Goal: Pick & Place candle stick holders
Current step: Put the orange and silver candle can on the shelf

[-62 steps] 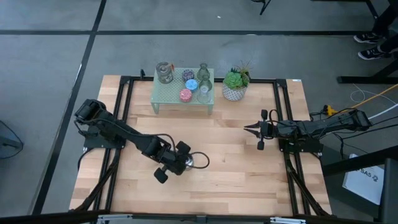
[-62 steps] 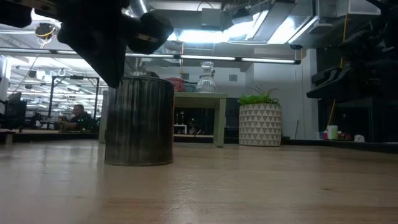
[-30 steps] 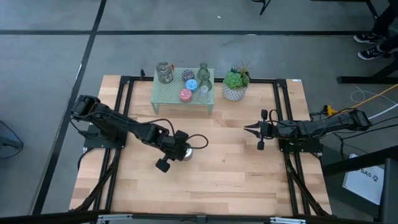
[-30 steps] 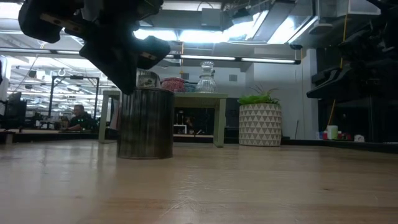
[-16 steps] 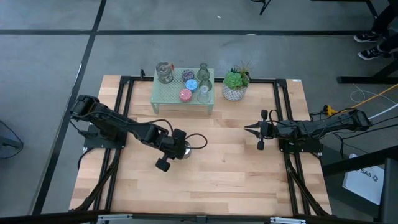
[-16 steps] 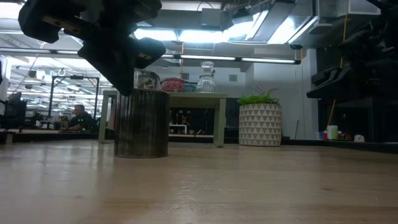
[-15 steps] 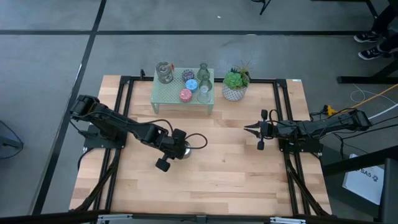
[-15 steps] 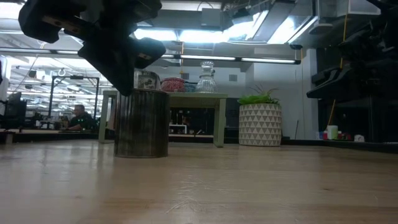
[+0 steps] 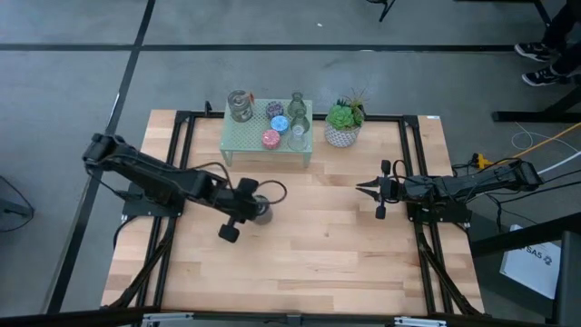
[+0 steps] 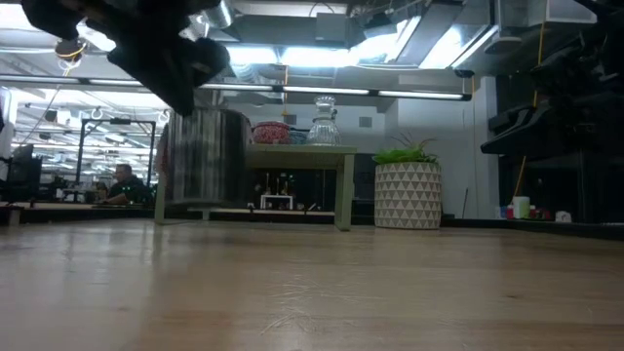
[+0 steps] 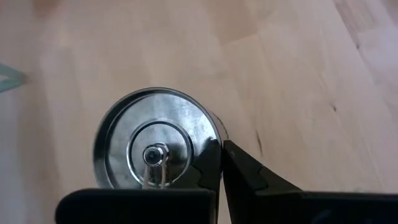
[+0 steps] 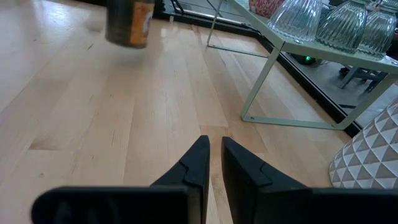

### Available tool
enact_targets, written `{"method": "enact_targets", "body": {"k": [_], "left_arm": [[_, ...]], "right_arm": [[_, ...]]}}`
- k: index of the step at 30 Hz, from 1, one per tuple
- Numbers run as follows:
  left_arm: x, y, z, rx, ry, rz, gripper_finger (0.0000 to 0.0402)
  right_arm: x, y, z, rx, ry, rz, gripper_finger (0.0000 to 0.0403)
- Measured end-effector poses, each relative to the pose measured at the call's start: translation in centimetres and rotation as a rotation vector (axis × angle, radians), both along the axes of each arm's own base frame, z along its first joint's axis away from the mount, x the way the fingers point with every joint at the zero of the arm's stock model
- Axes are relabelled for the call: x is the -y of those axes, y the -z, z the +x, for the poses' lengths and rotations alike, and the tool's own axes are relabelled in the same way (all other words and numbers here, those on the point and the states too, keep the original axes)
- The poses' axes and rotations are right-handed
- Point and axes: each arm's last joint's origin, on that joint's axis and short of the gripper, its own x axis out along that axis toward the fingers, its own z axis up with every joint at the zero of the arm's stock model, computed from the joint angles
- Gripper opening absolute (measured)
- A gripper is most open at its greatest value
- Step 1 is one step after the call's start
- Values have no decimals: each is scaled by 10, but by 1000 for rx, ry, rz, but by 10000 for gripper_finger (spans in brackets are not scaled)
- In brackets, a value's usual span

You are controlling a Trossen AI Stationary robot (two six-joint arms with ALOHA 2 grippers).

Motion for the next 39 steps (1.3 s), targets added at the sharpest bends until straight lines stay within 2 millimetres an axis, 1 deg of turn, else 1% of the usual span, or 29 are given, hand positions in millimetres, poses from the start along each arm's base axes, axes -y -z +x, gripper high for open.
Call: {"method": "enact_targets", "body": {"k": [8,13,17,23,26,31,39], "left_arm": [[-16,-26,-26,117,-75,29,3],[-26,-54,-43,145,-112,67,3],[-35,-80,-54,161,-155,98,3],[-52,-112,-64,155,-209,178,3],[-63,-125,-67,164,-244,209,3],[-84,-138,-73,154,-315,248,3],[-115,-137,-78,114,-402,243,3]], "right_arm": [[0,0,0,0,0,0,44],[0,0,0,0,0,0,44],[0,0,0,0,0,0,44],[0,0,0,0,0,0,44],[0,0,0,0,0,0,44],[0,0,0,0,0,0,44],[0,0,0,0,0,0,43]]}}
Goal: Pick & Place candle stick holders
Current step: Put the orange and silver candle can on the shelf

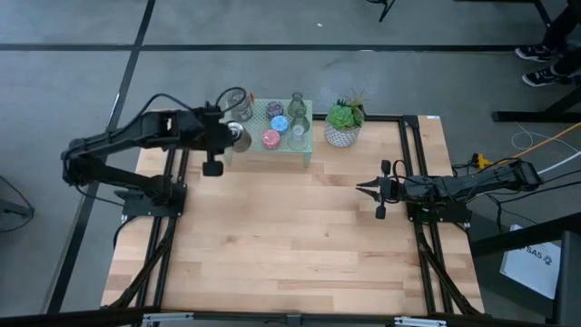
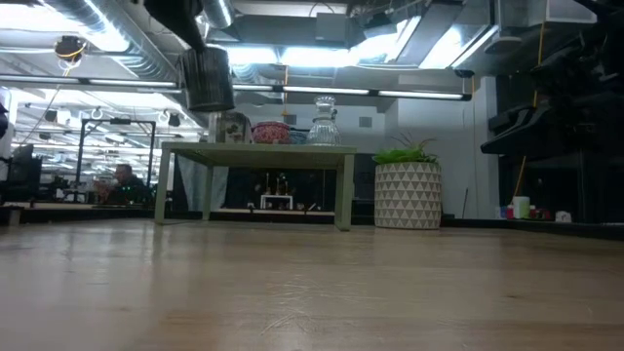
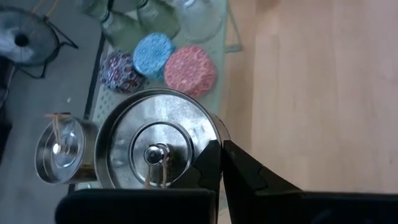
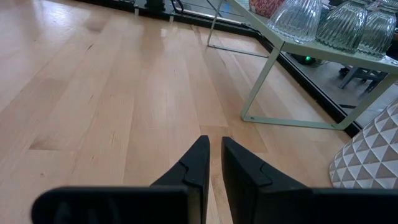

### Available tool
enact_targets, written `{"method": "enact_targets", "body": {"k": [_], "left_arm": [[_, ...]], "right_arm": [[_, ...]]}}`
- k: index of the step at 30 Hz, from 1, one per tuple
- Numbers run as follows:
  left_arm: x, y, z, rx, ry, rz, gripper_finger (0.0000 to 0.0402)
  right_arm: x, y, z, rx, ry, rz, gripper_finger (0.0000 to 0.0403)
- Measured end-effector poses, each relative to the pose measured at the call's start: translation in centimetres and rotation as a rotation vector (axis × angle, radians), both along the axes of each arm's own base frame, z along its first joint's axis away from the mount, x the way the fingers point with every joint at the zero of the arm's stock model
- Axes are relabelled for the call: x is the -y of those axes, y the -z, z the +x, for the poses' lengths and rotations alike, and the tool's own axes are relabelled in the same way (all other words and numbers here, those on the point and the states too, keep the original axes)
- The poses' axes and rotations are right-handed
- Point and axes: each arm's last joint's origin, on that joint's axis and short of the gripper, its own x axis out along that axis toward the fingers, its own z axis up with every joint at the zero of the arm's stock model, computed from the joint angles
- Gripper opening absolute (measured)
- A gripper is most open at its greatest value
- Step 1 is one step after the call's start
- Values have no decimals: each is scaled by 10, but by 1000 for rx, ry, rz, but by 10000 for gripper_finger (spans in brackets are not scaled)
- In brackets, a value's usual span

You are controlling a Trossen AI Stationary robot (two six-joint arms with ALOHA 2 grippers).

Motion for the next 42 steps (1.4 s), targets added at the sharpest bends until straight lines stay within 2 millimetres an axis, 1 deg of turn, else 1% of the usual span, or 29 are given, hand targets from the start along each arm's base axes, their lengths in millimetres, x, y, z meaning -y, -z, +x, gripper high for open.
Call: {"method": "enact_targets", "body": {"k": [4,10,22,26,33,42], "left_arm": [[-13,3,-1,-10,-35,-19,3],[-32,14,2,-51,-98,-58,3],[-60,33,19,-101,-149,-129,3],[-64,36,22,-111,-152,-133,3],[-67,34,25,-72,-148,-114,4],[-67,34,25,-73,-150,-116,31]], "right_arm": [[0,0,0,0,0,0,43],[0,0,0,0,0,0,43],[0,0,0,0,0,0,43],[0,0,0,0,0,0,43],[0,0,0,1,0,0,43],[0,0,0,0,0,0,43]]}}
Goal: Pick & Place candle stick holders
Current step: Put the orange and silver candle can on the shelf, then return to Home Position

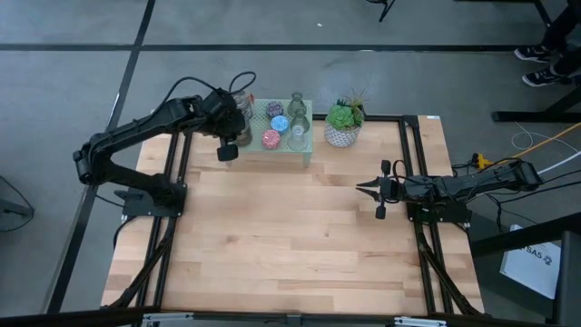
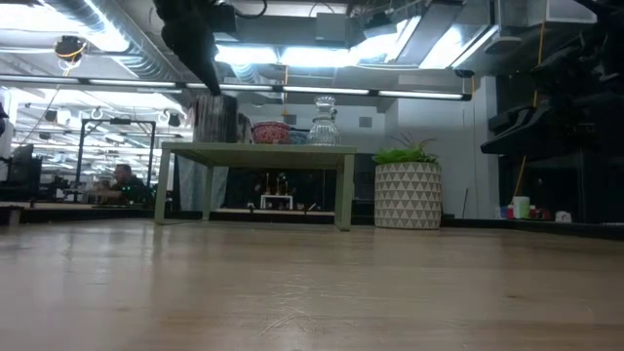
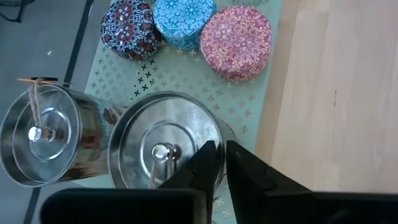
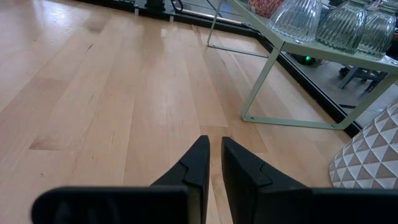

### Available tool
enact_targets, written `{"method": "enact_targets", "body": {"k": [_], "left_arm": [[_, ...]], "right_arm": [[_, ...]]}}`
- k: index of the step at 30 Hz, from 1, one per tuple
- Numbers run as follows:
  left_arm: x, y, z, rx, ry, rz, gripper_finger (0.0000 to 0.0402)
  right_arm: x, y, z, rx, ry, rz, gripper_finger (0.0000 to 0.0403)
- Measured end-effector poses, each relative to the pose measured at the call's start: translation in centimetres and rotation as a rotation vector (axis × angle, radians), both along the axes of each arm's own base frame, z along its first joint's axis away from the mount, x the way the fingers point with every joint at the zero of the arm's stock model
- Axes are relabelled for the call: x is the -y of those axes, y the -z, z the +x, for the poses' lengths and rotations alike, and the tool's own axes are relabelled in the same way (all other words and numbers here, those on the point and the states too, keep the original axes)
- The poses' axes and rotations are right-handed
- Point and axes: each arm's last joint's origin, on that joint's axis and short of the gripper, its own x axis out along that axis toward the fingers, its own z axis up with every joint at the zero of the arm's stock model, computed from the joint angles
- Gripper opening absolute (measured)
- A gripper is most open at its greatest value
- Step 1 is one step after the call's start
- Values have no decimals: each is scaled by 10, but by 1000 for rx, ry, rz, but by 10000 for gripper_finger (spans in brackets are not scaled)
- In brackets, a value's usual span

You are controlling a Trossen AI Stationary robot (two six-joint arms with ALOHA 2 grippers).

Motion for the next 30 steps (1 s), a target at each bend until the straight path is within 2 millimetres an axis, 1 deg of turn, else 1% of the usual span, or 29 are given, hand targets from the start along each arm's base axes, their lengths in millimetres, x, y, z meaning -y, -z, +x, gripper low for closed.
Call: {"method": "enact_targets", "body": {"k": [5,8,12,14,17,20,23,26,30], "left_arm": [[0,-3,0,2,-5,9,54],[1,-13,-2,36,-4,28,71],[5,-33,-7,115,22,33,99],[10,-42,-12,170,36,12,114],[18,-48,-19,254,72,-71,128],[28,-42,-24,312,133,-180,131],[44,-27,-24,366,215,-204,126],[61,-11,-26,436,268,-153,117],[80,8,-32,605,303,-44,105]], "right_arm": [[0,0,0,0,0,0,43],[0,0,0,0,0,0,43],[0,0,0,0,0,0,43],[0,0,0,0,0,0,44],[0,0,0,0,0,0,44],[0,0,0,0,0,0,44],[0,0,0,0,0,0,44],[0,0,0,0,0,0,44],[0,0,0,0,0,0,44]]}}
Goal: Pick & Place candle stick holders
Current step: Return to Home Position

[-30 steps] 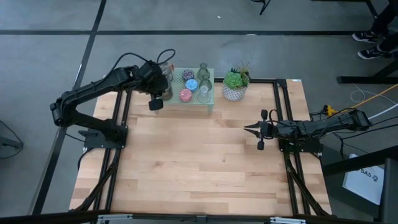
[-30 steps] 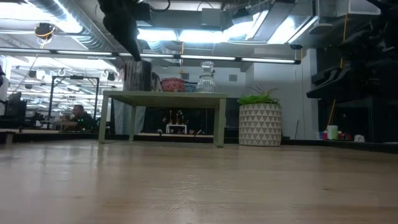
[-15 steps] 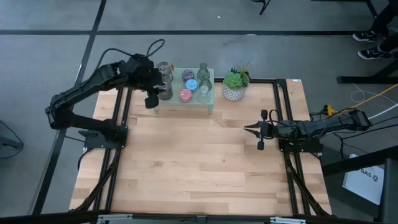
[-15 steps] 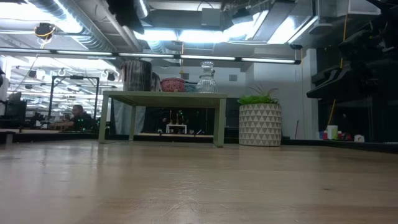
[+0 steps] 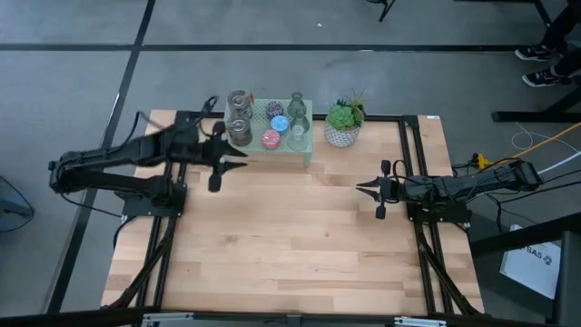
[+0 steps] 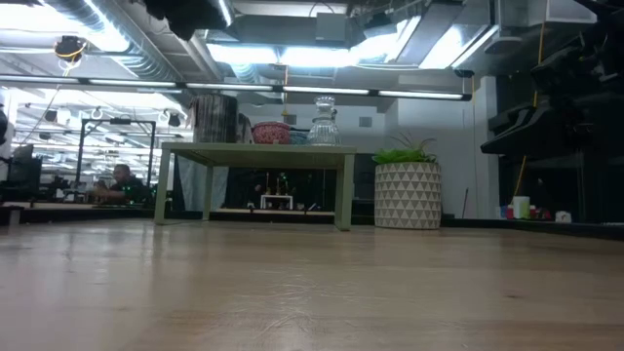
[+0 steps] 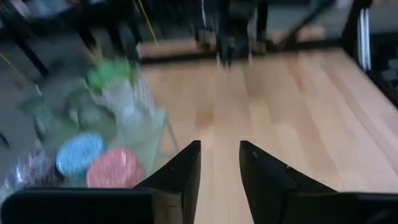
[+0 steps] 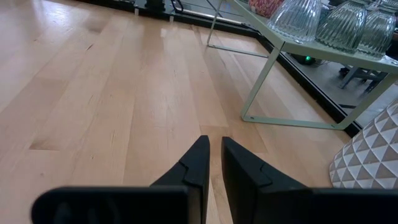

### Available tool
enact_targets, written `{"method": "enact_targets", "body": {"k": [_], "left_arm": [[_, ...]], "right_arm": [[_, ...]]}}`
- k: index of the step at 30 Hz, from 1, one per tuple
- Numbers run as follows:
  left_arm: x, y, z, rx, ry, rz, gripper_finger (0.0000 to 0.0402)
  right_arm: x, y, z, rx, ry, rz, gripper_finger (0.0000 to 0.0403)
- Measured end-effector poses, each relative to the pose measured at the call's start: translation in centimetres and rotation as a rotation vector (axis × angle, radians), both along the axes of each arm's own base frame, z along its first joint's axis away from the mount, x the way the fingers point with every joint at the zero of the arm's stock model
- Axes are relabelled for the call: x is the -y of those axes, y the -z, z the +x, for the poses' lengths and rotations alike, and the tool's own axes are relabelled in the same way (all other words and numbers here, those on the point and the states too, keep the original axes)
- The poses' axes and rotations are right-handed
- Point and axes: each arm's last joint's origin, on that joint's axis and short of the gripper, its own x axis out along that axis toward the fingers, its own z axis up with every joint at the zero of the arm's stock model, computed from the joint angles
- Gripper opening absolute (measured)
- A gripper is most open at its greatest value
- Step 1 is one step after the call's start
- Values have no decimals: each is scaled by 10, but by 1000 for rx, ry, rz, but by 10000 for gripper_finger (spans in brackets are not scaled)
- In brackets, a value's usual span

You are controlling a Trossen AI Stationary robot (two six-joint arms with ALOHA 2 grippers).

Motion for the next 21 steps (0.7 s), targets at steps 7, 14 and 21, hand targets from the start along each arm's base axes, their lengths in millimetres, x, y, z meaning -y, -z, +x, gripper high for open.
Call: {"method": "enact_targets", "body": {"k": [7,14,21], "left_arm": [[16,50,-9,225,-176,52,89],[25,106,-12,259,-224,41,86],[32,143,-20,408,-60,-23,86]], "right_arm": [[0,0,0,0,0,0,44],[0,0,0,0,0,0,44],[0,0,0,0,0,0,44]]}}
